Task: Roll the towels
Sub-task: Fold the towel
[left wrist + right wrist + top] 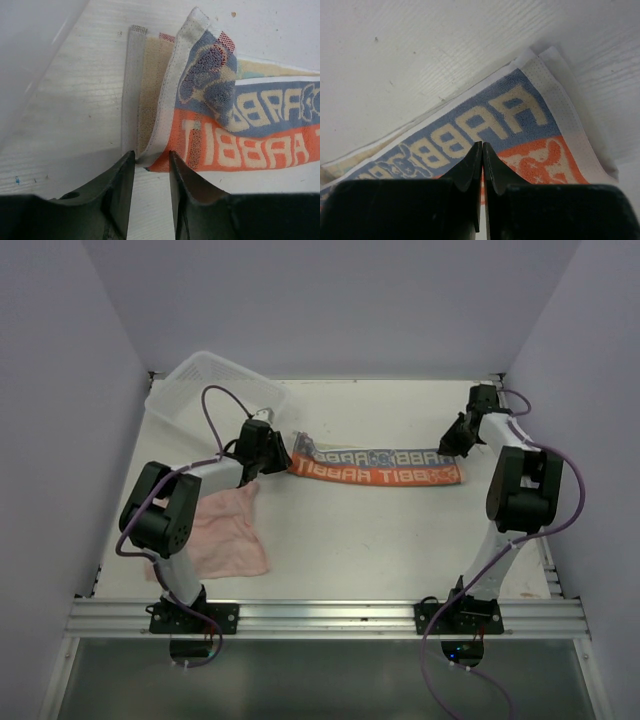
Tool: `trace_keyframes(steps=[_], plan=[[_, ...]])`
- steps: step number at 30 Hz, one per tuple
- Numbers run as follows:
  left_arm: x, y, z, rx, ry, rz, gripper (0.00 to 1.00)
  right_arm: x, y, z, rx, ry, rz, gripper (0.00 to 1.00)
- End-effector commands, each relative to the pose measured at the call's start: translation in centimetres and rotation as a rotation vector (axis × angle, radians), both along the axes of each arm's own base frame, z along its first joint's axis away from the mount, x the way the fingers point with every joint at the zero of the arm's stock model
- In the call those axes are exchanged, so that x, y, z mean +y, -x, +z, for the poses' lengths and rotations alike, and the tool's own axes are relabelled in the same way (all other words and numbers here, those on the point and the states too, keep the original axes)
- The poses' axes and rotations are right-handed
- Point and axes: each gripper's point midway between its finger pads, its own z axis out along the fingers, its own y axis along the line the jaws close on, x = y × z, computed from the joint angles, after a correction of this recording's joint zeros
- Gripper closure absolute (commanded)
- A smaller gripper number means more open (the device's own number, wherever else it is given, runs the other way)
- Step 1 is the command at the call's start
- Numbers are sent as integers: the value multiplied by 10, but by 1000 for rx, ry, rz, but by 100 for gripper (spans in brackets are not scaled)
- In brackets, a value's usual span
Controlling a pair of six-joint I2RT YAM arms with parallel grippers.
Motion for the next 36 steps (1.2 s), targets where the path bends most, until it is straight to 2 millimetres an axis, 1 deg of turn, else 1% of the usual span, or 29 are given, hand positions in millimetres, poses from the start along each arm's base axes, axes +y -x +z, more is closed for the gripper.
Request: trace_keyframes(steps=[1, 2, 4, 5, 7, 8, 9, 14, 15, 21, 23, 28, 29, 30, 34, 36], plan=[[-6, -12, 10, -65, 8, -15, 66, -3, -23, 5, -49, -10, -24, 95], [-5, -11, 11, -65, 7, -14, 72, -3, -23, -2, -32, -9, -23, 95], [-2, -9, 9, -58, -3, -6, 77, -4, -26, -7, -23, -5, -28, 96], [-1, -8, 9, -59, -6, -2, 84, -4, -26, -12, -12, -3, -28, 96], [3, -6, 7, -47, -20, 13, 91, -7, -26, -17, -1, 11, -36, 97], [3, -6, 6, -43, -24, 13, 98, -8, -26, -19, 5, 13, -37, 97], [4, -5, 4, -37, -27, 14, 100, -8, -27, -21, 9, 15, -36, 97], [10, 5, -7, 11, -48, 32, 100, -15, -22, -28, 38, 50, -57, 99], [15, 5, -9, 12, -67, 53, 100, -16, -21, -29, 43, 54, -59, 99], [31, 16, -16, 48, -117, 108, 100, -19, -18, -35, 77, 69, -70, 99], [32, 17, -16, 51, -117, 114, 100, -19, -17, -38, 88, 67, -71, 100], [35, 25, -25, 86, -126, 123, 100, -25, -13, -44, 118, 92, -81, 100], [39, 33, -30, 121, -144, 124, 100, -25, -11, -45, 125, 96, -81, 100], [41, 36, -33, 130, -151, 127, 100, -26, -10, -45, 129, 100, -83, 100], [46, 42, -34, 137, -165, 139, 100, -28, -6, -50, 152, 110, -89, 100], [46, 43, -36, 144, -166, 137, 100, -29, -6, -49, 146, 115, -96, 100]])
